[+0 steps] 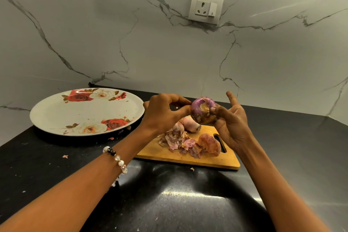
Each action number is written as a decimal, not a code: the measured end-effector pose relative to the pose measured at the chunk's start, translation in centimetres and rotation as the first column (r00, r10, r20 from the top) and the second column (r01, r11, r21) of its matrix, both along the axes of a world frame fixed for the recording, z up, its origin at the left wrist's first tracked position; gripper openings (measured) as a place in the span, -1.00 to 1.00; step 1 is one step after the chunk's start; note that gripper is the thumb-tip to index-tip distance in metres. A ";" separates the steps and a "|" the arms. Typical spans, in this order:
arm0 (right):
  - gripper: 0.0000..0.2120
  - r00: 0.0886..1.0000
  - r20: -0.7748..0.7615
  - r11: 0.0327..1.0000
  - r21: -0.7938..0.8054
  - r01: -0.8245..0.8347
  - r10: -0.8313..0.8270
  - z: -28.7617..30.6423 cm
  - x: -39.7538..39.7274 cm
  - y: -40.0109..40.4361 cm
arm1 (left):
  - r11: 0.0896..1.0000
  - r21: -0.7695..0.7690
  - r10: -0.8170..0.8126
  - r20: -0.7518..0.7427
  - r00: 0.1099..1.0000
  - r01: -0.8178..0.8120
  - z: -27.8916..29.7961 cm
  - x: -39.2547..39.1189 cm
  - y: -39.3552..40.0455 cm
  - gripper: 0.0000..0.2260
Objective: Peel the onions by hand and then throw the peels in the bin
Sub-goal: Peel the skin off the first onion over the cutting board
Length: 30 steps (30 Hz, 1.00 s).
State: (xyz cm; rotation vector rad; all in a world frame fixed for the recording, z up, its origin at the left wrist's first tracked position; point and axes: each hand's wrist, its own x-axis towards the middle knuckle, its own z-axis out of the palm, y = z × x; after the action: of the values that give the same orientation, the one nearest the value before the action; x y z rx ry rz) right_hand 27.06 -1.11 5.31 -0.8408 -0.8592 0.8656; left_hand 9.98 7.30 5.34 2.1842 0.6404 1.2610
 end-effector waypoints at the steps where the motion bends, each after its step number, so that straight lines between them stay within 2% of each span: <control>1: 0.09 1.000 0.022 1.000 -0.010 0.001 -0.001 -0.1 -0.1 0.0 | 0.998 0.047 0.029 0.001 1.000 -0.029 -0.2 0.0 0.0 -0.78; 5: 0.13 0.997 0.070 1.000 -0.018 0.015 -0.014 -0.2 -0.2 0.2 | 0.951 0.239 0.194 0.026 0.981 -0.194 -0.7 0.2 0.1 -0.89; 7: 0.13 0.998 0.065 1.000 -0.006 0.017 -0.017 -0.3 -0.2 0.2 | 0.932 0.286 0.227 0.026 0.974 -0.225 -0.8 0.3 0.1 -0.90; 13: 0.04 0.992 -0.119 0.998 0.050 -0.034 0.040 0.4 -0.4 -0.2 | 0.940 0.220 0.290 -0.107 0.951 -0.262 -0.9 0.2 0.5 -0.90; 17: -0.01 0.988 -0.155 0.999 0.049 0.007 0.000 0.6 -0.4 -0.4 | 0.942 0.169 0.313 -0.139 0.940 -0.289 -1.1 0.1 1.0 -0.86; 20: 0.05 0.989 -0.150 1.000 0.019 0.022 -0.019 0.6 -0.4 -0.4 | 0.972 0.119 0.207 -0.026 0.978 -0.202 -0.8 0.1 0.9 -0.86; 22: 0.20 0.988 -0.151 0.999 0.010 0.037 -0.035 0.5 -0.3 -0.3 | 0.988 0.113 0.093 0.093 0.991 -0.103 -0.2 0.0 0.3 -0.84; 24: 0.17 0.988 -0.151 0.999 0.001 0.043 -0.042 0.4 -0.2 -0.2 | 0.987 0.157 0.000 0.160 0.987 -0.026 0.3 -0.1 -0.4 -0.78; 26: 0.07 0.989 -0.141 0.999 -0.018 0.042 -0.044 0.3 -0.2 -0.1 | 0.978 0.208 -0.047 0.167 0.985 0.011 0.5 0.0 -0.7 -0.73; 30: 0.09 0.991 -0.123 0.997 -0.060 0.052 -0.059 0.1 -0.6 0.1 | 0.968 0.251 -0.062 0.127 0.990 0.028 -0.2 0.5 -0.5 -0.80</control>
State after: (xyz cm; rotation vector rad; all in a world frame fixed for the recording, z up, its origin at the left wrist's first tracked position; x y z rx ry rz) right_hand 26.49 -1.05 5.40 -0.8469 -0.7011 0.8873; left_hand 10.49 6.80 5.17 2.2729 0.3936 1.5189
